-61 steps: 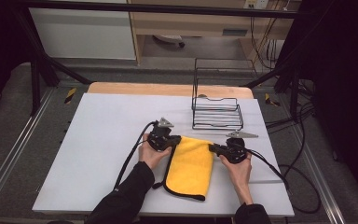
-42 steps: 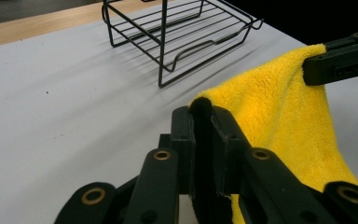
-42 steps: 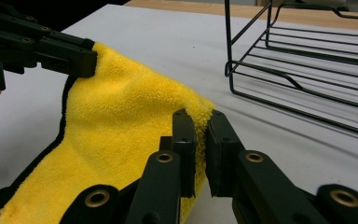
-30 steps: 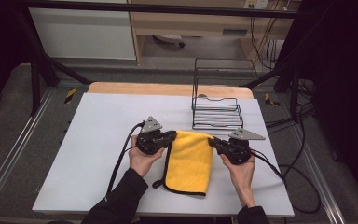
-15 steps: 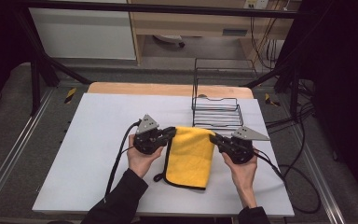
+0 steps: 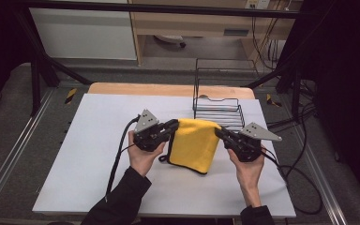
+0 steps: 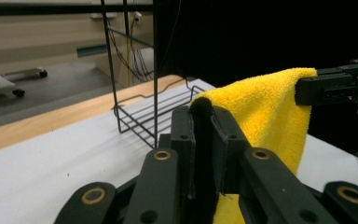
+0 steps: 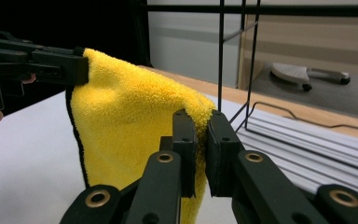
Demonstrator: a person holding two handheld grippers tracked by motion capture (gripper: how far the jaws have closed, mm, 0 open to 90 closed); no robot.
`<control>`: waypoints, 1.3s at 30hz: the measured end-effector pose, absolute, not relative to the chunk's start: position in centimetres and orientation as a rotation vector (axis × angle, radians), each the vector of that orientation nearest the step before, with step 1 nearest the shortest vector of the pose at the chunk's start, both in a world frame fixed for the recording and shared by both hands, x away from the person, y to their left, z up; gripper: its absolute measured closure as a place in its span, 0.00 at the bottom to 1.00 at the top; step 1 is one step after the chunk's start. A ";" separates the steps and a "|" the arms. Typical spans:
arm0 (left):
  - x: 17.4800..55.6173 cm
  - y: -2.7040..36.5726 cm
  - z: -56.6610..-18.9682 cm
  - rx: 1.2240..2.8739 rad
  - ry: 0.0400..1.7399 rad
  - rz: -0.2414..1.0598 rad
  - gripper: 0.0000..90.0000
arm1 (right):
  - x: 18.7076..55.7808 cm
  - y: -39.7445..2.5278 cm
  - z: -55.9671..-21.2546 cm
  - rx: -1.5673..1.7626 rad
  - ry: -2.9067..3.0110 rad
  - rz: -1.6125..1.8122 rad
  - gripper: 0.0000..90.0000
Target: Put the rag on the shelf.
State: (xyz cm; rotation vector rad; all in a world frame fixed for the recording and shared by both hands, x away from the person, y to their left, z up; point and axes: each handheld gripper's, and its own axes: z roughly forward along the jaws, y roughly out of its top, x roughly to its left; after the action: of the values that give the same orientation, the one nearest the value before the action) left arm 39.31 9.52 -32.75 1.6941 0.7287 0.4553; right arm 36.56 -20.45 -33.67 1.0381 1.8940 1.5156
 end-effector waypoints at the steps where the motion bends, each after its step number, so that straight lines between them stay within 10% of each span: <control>1: 39.3 9.5 -32.5 1.688 0.725 0.459 0.89 | 36.5 -20.5 -33.4 1.033 1.888 1.516 0.93; 39: 40.3 8.0 -26.0 1.489 0.646 0.554 0.89 | 37.0 -21.2 -25.9 0.904 1.633 1.572 0.93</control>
State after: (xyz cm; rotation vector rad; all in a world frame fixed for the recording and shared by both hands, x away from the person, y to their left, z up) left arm 40.27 7.97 -25.99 1.4885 0.6457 0.5540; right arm 37.01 -21.18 -25.89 0.9036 1.6328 1.5720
